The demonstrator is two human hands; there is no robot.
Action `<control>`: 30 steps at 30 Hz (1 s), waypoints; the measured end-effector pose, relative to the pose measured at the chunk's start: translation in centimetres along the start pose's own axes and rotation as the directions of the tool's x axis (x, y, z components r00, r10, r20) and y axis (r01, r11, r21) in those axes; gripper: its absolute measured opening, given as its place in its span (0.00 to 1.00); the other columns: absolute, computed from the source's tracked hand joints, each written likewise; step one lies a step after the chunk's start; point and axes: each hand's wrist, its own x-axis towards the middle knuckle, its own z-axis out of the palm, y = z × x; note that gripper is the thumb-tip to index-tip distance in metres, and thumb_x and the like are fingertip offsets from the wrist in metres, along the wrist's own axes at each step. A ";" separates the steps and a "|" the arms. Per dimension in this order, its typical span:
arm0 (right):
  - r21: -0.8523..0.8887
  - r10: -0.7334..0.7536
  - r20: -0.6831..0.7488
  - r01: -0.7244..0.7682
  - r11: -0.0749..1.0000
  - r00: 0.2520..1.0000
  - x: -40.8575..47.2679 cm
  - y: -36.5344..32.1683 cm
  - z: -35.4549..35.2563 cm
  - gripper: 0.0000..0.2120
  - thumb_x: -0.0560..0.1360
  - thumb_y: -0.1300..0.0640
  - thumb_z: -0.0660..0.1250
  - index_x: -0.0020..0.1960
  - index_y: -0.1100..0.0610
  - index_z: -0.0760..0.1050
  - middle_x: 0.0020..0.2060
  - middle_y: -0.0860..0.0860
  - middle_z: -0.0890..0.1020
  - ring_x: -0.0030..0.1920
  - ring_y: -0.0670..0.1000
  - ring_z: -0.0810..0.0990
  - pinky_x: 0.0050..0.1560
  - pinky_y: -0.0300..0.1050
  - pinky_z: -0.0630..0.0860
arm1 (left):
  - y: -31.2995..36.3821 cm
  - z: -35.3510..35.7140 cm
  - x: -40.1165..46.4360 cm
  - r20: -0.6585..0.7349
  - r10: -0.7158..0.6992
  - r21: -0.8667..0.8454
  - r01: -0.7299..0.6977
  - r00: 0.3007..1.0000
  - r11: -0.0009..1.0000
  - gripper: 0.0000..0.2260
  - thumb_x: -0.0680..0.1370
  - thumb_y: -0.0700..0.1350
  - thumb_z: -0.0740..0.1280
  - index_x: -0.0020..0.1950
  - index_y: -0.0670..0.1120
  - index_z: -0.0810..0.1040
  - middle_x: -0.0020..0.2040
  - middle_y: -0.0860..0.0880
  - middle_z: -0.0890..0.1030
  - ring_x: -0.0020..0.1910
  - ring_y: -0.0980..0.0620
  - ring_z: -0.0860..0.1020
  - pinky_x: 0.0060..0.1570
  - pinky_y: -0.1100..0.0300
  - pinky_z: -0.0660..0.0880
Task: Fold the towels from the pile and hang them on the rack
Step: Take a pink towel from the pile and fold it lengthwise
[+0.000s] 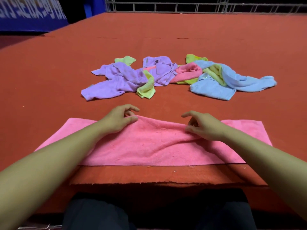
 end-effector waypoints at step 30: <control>-0.085 -0.350 0.011 0.350 0.933 0.937 0.9 -14.9 9.7 0.21 0.75 0.45 0.68 0.67 0.47 0.71 0.57 0.46 0.78 0.55 0.50 0.72 0.56 0.49 0.71 | -9.6 -9.9 -8.0 -0.452 -0.507 0.087 0.602 0.734 0.794 0.25 0.75 0.51 0.73 0.68 0.44 0.72 0.64 0.41 0.77 0.61 0.41 0.75 0.59 0.53 0.71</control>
